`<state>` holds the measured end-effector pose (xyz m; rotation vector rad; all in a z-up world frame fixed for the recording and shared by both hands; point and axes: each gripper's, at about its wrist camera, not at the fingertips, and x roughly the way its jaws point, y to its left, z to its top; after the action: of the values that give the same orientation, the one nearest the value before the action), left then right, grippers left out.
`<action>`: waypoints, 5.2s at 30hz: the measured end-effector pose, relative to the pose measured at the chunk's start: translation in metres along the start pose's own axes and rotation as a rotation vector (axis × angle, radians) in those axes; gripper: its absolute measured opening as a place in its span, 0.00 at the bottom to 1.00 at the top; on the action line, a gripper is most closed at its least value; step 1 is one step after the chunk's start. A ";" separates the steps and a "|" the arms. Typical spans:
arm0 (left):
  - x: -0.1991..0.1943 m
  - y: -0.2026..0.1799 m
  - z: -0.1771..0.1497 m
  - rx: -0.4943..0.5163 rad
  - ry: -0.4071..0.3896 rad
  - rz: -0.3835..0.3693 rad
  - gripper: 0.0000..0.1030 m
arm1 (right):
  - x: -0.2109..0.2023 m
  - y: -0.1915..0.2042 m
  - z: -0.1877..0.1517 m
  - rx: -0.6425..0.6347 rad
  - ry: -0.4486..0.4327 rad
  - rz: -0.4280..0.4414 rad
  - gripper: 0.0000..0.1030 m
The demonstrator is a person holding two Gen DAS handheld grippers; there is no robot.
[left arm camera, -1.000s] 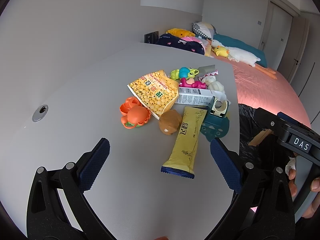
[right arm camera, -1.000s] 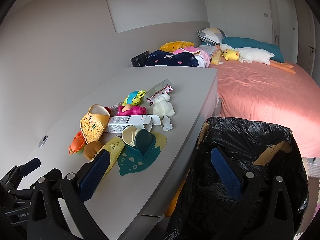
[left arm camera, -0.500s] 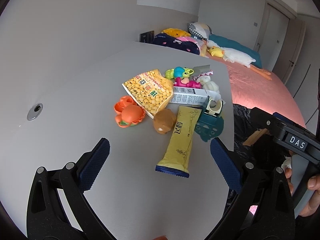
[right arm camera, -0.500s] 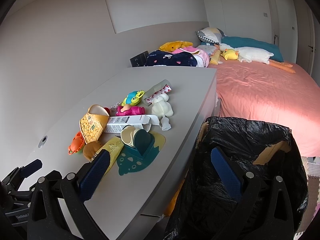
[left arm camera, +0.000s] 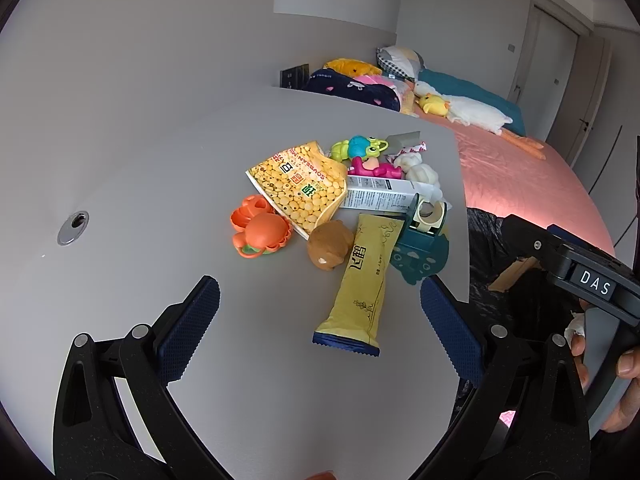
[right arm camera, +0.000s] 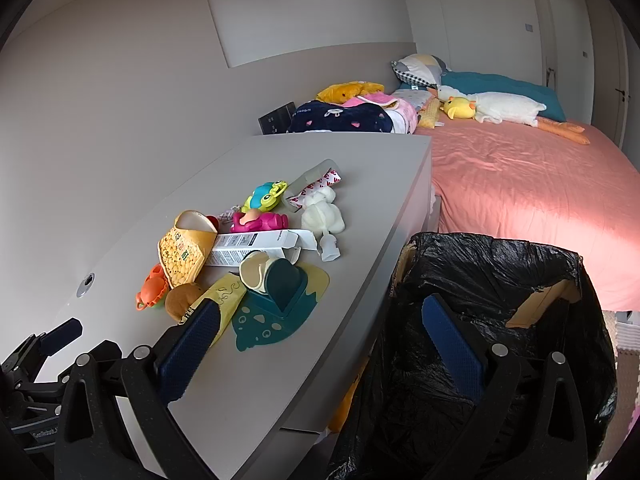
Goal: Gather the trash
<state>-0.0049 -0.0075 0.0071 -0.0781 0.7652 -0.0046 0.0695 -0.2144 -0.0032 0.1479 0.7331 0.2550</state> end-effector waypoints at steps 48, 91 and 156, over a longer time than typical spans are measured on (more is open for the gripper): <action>0.034 -0.024 0.001 0.052 0.050 0.009 0.94 | 0.015 -0.022 -0.001 0.052 0.022 -0.014 0.98; 0.021 0.002 0.013 -0.030 -0.056 -0.011 0.24 | 0.082 0.026 0.002 0.023 0.093 0.028 0.75; 0.037 -0.155 0.038 0.140 -0.039 -0.209 0.24 | -0.027 -0.118 0.022 0.181 -0.084 -0.069 0.35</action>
<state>0.0515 -0.1605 0.0203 -0.0248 0.7131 -0.2546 0.0862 -0.3360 0.0045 0.3028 0.6759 0.1159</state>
